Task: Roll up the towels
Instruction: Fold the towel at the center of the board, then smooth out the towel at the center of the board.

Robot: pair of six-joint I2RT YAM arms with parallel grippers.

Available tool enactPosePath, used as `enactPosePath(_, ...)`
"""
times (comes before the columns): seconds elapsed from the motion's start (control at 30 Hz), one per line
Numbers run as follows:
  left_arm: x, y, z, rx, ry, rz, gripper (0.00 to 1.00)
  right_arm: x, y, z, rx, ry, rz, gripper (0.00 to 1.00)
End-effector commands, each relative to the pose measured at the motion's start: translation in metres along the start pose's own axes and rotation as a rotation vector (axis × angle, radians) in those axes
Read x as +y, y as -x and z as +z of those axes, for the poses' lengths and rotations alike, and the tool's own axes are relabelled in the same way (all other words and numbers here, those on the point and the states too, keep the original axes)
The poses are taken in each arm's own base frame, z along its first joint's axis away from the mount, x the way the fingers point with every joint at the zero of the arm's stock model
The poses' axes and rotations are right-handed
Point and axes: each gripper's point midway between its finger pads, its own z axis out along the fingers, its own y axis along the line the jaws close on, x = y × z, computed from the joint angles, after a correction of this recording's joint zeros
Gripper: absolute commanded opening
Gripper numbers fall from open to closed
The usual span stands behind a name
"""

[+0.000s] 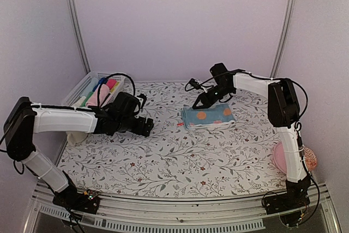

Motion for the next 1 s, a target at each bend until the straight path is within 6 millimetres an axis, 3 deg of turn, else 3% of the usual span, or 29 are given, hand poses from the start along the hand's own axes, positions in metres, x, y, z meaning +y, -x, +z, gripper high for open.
enactPosePath(0.0,-0.013,0.0,0.004,-0.004,-0.031,0.002,0.97,-0.016,0.022,0.007,-0.084,-0.07,-0.012,0.05)
enactPosePath(0.2,-0.016,-0.005,0.008,0.007,-0.036,0.003,0.97,-0.037,0.032,0.026,-0.141,-0.092,0.048,0.05)
enactPosePath(0.47,-0.018,-0.01,0.013,0.019,-0.037,0.006,0.97,-0.052,0.028,0.055,-0.167,-0.058,0.152,0.06)
enactPosePath(0.67,-0.018,-0.014,0.017,0.029,-0.033,0.012,0.97,-0.039,0.015,0.073,-0.135,0.01,0.172,0.06)
enactPosePath(0.97,-0.021,-0.017,0.023,0.037,-0.04,0.014,0.97,-0.019,0.003,0.079,-0.102,0.066,0.162,0.06)
